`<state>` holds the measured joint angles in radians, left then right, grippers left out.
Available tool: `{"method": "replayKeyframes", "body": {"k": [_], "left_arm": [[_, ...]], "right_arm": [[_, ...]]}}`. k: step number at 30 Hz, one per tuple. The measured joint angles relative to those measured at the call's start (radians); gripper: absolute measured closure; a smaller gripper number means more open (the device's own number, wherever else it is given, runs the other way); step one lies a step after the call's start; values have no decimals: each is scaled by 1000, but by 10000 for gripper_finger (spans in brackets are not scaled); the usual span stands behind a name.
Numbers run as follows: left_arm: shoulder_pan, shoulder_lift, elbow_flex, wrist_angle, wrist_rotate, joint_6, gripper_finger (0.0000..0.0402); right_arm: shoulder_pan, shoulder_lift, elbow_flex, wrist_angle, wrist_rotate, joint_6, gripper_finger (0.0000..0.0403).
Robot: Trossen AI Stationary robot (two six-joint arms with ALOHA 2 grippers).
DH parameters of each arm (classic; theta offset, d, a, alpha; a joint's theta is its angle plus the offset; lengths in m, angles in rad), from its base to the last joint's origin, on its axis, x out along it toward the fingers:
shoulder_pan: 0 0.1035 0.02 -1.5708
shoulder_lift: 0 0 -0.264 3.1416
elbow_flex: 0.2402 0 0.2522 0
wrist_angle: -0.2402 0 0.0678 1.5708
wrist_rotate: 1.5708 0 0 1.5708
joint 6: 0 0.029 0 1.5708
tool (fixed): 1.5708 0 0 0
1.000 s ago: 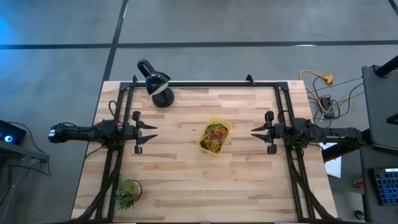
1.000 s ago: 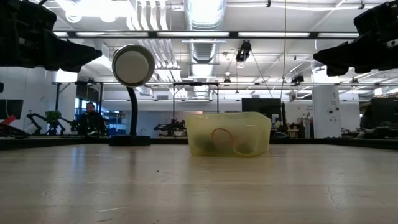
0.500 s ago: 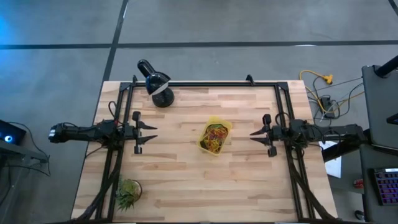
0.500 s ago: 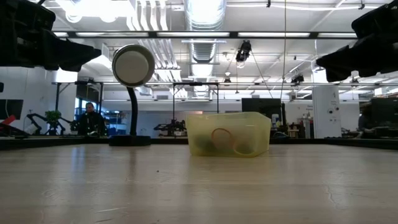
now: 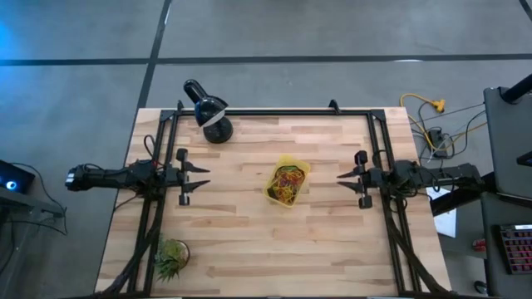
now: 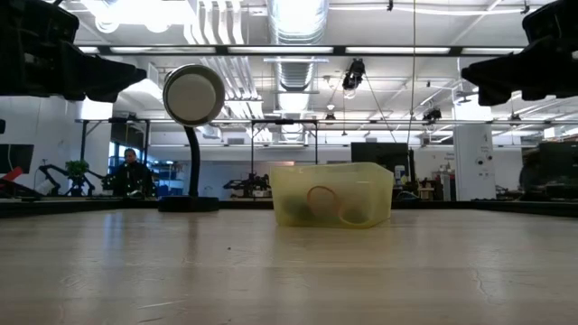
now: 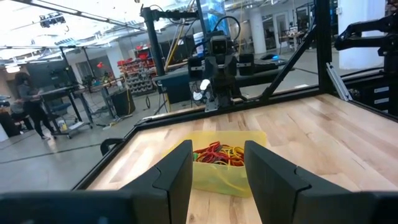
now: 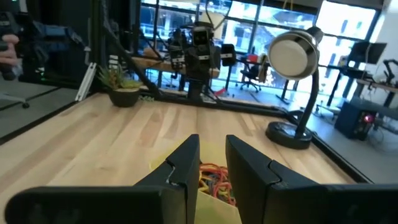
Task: Pick and place rubber bands into bin
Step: Return to Home Position
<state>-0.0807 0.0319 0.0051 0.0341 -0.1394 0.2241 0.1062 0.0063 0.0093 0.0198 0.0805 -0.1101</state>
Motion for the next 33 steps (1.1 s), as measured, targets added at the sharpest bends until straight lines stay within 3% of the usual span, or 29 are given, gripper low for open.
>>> {"method": "replayKeyframes", "body": {"k": [33], "left_arm": [[0,14,0,8,0,-7,272]], "right_arm": [[-2,9,0,6,25,5,330]]}}
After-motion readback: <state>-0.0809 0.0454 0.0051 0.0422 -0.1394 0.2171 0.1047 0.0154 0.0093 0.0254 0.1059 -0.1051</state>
